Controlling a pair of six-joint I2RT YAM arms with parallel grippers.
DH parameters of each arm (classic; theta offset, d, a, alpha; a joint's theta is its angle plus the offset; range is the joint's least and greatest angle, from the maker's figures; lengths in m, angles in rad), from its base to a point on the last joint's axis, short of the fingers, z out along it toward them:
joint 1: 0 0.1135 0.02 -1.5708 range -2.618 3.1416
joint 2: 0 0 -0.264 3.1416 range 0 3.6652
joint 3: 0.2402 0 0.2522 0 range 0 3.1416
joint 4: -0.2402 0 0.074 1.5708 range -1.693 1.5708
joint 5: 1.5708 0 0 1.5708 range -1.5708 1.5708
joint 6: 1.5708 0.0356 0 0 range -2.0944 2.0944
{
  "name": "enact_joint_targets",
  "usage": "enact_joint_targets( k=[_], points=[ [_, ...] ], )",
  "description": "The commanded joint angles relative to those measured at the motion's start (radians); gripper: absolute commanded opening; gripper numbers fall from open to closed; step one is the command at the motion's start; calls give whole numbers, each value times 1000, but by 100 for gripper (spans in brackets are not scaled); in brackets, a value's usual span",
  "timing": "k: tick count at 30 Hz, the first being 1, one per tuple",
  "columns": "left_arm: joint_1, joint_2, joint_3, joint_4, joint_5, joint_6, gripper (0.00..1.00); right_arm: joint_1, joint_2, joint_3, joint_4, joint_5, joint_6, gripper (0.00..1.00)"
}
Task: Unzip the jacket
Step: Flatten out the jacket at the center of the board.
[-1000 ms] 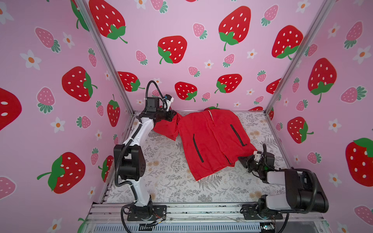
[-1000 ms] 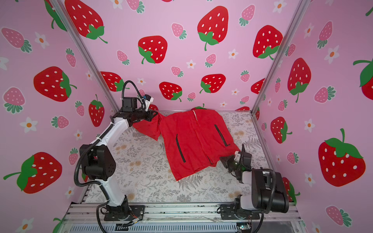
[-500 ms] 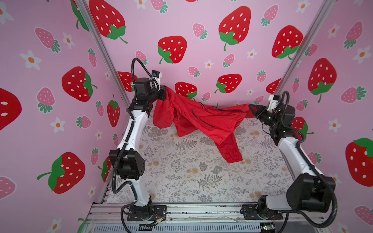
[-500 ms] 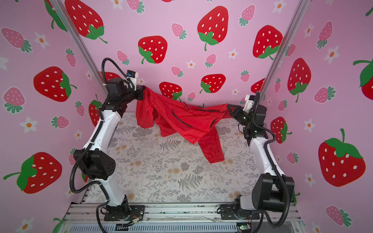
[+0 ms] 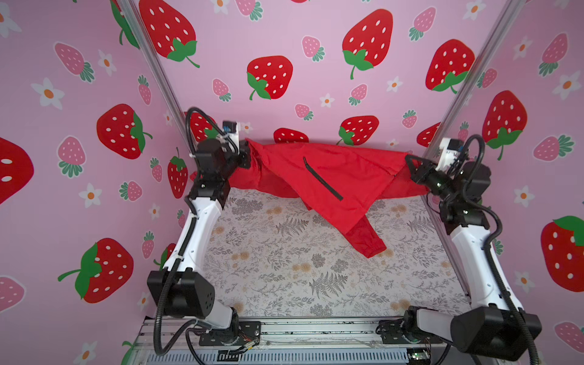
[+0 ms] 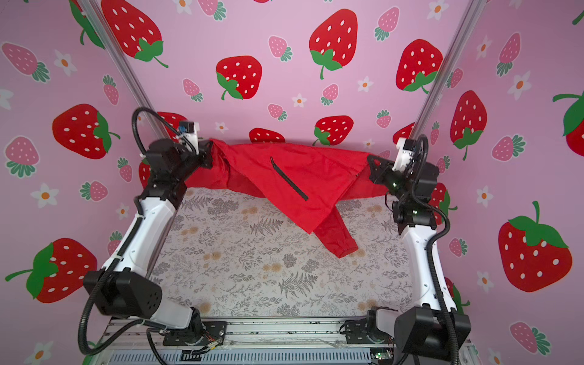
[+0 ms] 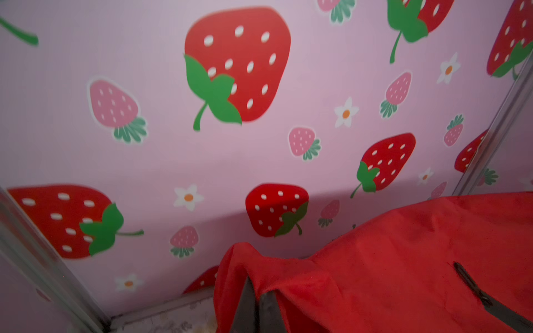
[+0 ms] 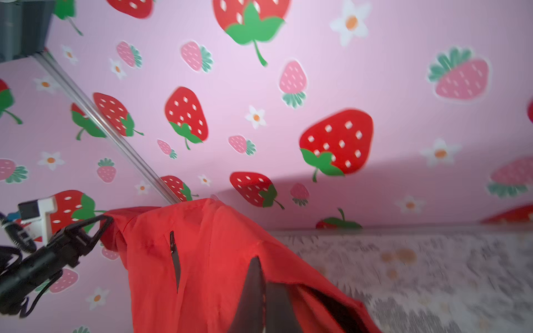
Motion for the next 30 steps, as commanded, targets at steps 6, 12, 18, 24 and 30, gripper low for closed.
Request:
enact_joint_targets(
  k=[6,12,18,24,30],
  points=[
    [-2,-159,-423,-206,-95,-188,0,-62,-206,-264,-543,145,-156,0],
    [0,-38,-335,-429,-114,-133,3,-64,-184,-320,-687,221,-223,0],
    [7,-59,-268,-414,59,-203,70,-79,-220,-347,-733,373,-223,0],
    [70,50,-91,-380,208,-399,99,-78,-203,-418,-638,266,-225,0],
    [72,381,185,-403,365,-464,97,-75,-215,-454,-600,212,-268,0]
  ],
)
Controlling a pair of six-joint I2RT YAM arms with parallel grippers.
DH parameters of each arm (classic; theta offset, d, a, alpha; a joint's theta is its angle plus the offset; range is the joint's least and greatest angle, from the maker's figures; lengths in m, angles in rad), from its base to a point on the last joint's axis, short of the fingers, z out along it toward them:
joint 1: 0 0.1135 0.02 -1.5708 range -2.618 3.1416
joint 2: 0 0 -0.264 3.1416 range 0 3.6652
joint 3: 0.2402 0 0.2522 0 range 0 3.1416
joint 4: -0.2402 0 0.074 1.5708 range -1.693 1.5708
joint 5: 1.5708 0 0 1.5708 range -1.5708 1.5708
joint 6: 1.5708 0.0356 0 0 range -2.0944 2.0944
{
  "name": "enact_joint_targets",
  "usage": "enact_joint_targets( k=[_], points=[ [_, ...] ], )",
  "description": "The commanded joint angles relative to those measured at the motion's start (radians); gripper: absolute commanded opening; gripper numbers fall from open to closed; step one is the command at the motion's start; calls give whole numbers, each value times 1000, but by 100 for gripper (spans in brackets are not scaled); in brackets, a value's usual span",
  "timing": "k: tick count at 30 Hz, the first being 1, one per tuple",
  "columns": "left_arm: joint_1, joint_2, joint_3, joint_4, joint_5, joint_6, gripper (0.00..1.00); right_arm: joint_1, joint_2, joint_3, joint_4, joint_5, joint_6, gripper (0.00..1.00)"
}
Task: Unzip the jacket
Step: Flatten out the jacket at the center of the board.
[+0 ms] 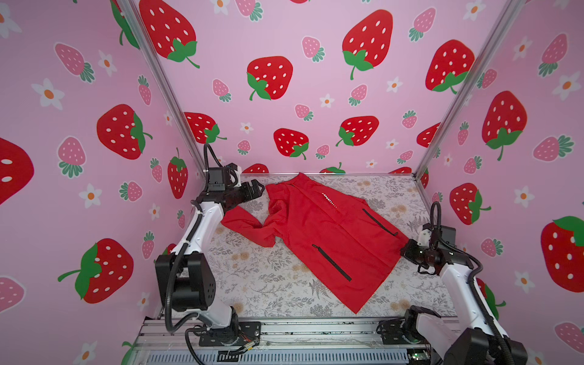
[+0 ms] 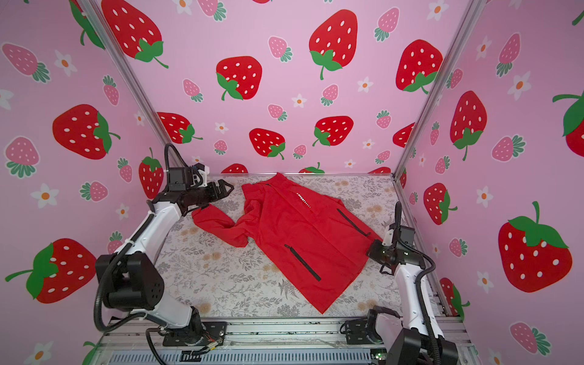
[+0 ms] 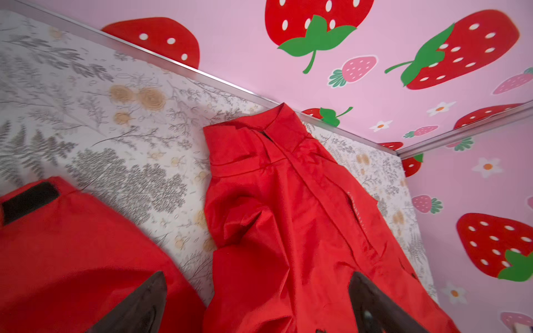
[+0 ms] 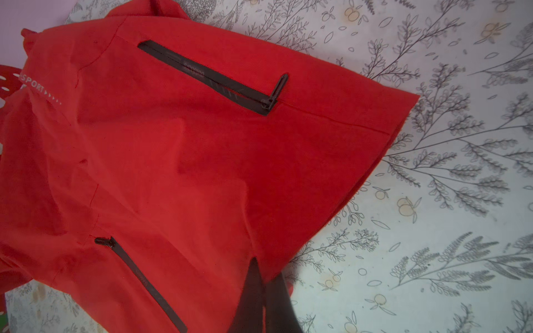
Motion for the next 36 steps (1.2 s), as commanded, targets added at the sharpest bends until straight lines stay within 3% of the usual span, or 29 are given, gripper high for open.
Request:
enact_joint_targets(
  k=[1,7,11,21,25,26,28,29,31,32,36],
  points=[
    [-3,181,120,-40,138,-74,94,-1,-12,-9,37,-44,-37,0],
    [-4,378,247,-93,119,-93,85,0,-1,-18,43,-71,-44,0],
    [-15,457,252,-36,213,-136,83,2,3,-18,47,-80,-53,0],
    [-45,552,249,60,288,-210,91,5,6,-17,30,-95,-70,0],
    [-54,617,303,74,303,-241,90,7,4,-34,31,-101,-67,0],
    [-54,637,320,77,309,-248,86,7,1,-36,34,-103,-64,0],
    [-55,678,357,99,341,-254,66,8,-1,-40,39,-108,-57,0],
    [-57,696,378,117,361,-258,50,9,-2,-43,41,-109,-56,0],
    [-58,724,428,150,384,-266,5,10,1,-46,48,-120,-58,0],
    [-59,736,470,152,383,-260,0,11,5,-47,54,-134,-61,0],
    [-58,774,692,148,376,-223,0,42,43,-41,109,-275,-82,0]
  ],
)
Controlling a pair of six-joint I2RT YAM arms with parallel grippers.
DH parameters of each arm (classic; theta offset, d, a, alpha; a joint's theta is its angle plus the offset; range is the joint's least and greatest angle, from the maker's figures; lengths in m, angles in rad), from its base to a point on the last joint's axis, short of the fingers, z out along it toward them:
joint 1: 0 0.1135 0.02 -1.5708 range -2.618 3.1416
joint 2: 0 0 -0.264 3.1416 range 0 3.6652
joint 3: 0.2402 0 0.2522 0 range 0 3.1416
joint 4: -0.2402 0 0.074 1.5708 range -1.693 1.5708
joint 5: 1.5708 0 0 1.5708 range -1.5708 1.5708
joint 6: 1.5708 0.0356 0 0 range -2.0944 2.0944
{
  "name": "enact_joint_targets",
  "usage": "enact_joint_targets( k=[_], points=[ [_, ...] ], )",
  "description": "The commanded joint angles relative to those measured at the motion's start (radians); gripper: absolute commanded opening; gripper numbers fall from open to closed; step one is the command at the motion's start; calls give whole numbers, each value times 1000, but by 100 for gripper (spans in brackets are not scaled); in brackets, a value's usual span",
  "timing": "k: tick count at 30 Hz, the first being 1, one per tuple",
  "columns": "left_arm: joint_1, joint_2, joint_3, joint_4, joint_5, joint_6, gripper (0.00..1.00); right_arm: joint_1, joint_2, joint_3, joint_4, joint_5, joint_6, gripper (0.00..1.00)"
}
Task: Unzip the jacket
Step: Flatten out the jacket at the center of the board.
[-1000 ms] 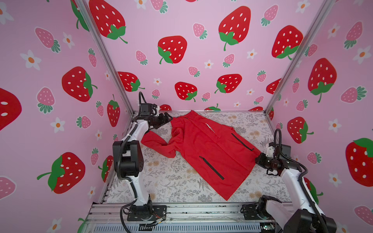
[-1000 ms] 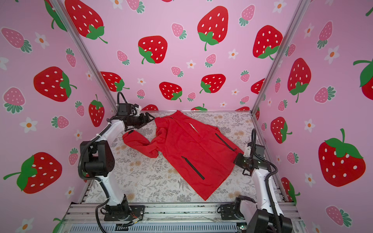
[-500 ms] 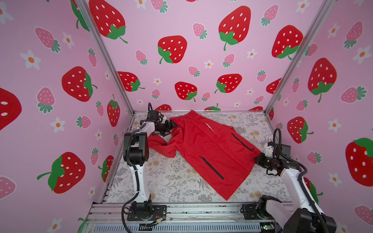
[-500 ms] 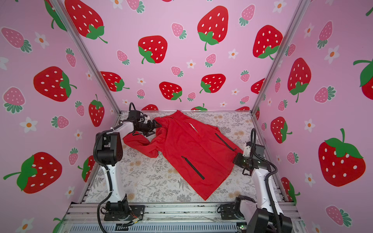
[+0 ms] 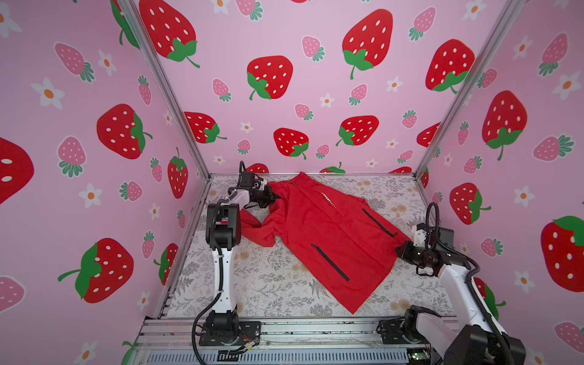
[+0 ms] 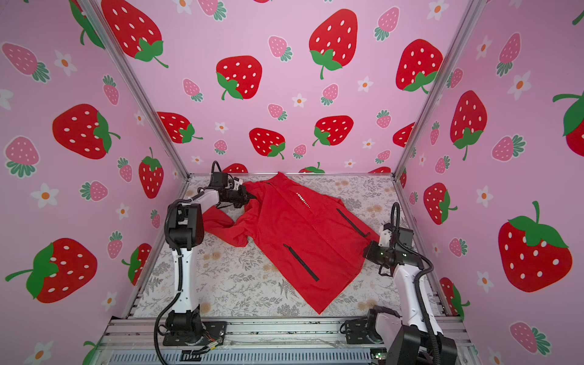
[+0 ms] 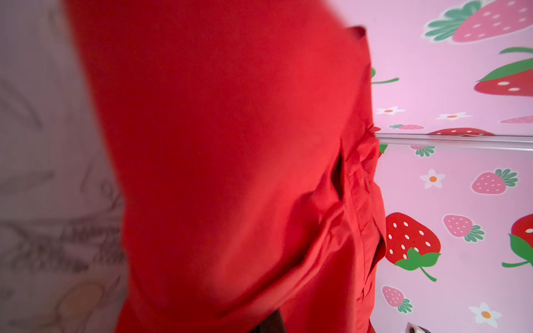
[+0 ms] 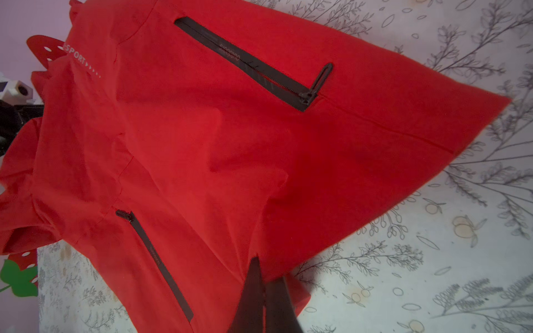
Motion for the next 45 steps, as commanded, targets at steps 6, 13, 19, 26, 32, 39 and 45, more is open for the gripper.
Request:
enact_joint_targets(
  k=[6,13,19,26,32,39,45],
  points=[
    [42,71,529,48,-47,-30,0,260,50,6,152,-230,-47,0],
    [109,100,603,22,-94,-71,0,475,53,26,173,-121,-22,0],
    [102,-98,285,-186,-62,129,82,473,81,93,154,13,-9,0],
    [83,-294,-30,-381,-178,423,100,458,87,103,163,15,-25,0],
    [56,-171,102,-583,-129,548,92,458,93,96,163,-11,-27,0],
    [30,-92,169,-649,-257,555,69,457,80,109,150,0,-32,0],
    [26,-111,175,-437,-156,473,0,458,119,98,219,-76,-31,0]
  ],
)
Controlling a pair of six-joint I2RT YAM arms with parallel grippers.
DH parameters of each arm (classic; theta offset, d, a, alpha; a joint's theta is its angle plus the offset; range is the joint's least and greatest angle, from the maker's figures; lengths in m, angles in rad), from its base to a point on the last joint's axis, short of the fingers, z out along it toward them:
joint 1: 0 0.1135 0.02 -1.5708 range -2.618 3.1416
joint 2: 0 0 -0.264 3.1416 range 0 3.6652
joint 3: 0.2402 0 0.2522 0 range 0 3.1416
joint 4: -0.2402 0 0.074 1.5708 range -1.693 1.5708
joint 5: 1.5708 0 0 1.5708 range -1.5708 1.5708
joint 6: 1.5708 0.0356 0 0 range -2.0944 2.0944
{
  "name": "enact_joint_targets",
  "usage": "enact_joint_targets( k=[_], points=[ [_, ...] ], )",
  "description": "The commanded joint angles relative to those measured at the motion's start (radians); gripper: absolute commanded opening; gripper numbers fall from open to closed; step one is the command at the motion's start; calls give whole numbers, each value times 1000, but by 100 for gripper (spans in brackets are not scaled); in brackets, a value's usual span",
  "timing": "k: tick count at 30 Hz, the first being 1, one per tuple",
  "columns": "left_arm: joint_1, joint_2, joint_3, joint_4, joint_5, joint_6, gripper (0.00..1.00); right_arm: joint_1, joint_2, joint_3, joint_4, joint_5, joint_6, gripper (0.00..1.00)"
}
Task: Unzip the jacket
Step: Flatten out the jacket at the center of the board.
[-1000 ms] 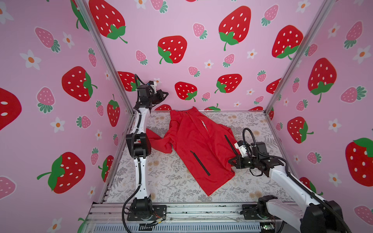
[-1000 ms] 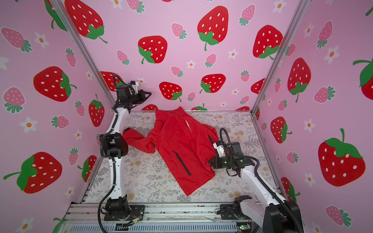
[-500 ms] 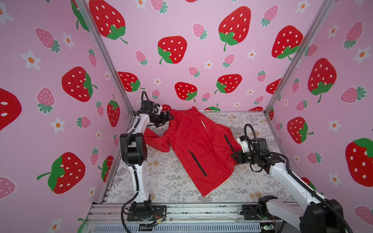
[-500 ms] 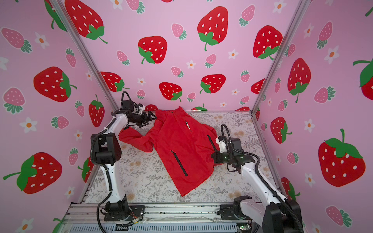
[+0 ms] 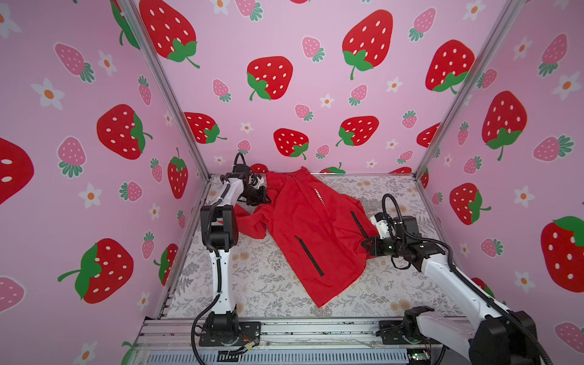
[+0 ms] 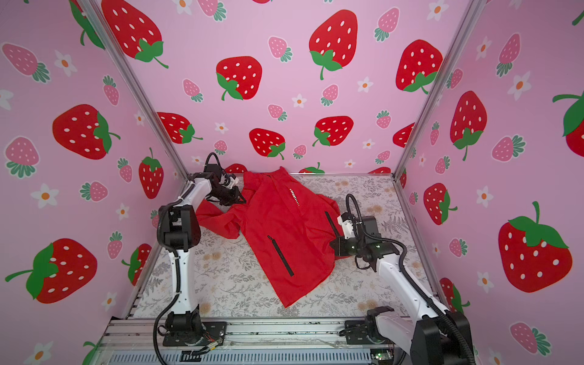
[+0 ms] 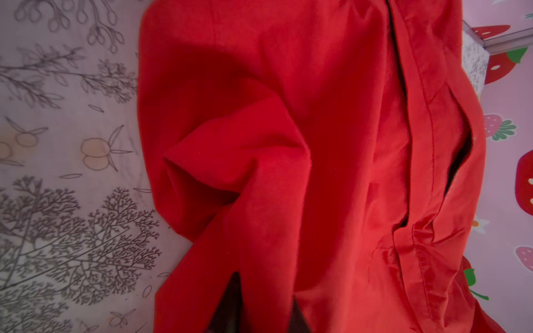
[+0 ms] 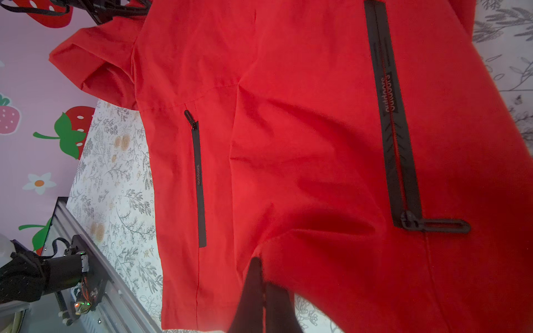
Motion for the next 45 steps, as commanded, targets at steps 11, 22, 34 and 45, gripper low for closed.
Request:
enact_joint_targets(
  k=[11,22,34,45],
  points=[
    [45,135,531,439,-5,-353,0,116,48,-59,191,-109,76,0],
    [132,-262,85,261,-192,-184,78,-15,-36,176,-125,77,31,91],
    [118,-951,-880,247,-179,-471,74,-285,422,502,-72,-57,-140,83],
    [0,-1014,-1260,278,-109,-499,70,-292,697,629,-73,-123,-150,66]
  ],
)
